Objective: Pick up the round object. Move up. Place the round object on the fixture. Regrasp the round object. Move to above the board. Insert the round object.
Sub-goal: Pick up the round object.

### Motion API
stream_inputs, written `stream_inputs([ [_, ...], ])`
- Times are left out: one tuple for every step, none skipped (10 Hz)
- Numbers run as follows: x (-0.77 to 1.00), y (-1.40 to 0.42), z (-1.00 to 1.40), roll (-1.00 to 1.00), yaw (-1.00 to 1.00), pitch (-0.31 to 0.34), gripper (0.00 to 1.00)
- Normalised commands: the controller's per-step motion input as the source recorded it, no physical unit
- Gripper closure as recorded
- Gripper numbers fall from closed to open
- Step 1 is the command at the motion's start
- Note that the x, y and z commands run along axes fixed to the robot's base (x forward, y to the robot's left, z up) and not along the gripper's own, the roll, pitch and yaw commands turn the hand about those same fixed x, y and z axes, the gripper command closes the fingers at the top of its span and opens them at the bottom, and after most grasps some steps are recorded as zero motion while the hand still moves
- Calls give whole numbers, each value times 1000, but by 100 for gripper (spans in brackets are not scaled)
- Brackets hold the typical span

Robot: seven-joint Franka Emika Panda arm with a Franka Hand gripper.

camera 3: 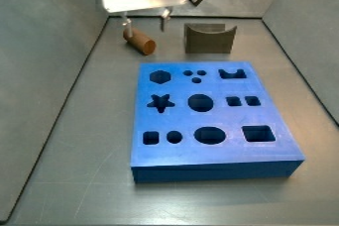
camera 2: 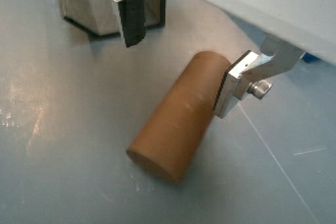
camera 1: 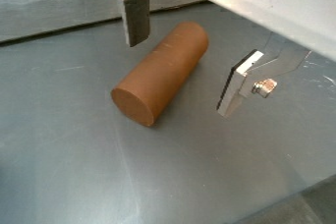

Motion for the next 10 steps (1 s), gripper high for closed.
stream_inputs([
  [-491, 86, -191, -174, 37, -274, 0],
  [-14, 0, 0, 0, 0, -46, 0],
  [0, 0, -77, 0, 0, 0, 0],
  [0, -149, -549, 111, 0, -89, 0],
  [-3, 0, -89, 0, 0, -86, 0],
  [0, 0, 0, 0, 0, 0, 100],
  [0, 0, 0, 0, 0, 0, 100],
  [0, 0, 0, 0, 0, 0, 100],
  [0, 0, 0, 0, 0, 0, 100],
  [0, 0, 0, 0, 0, 0, 100],
])
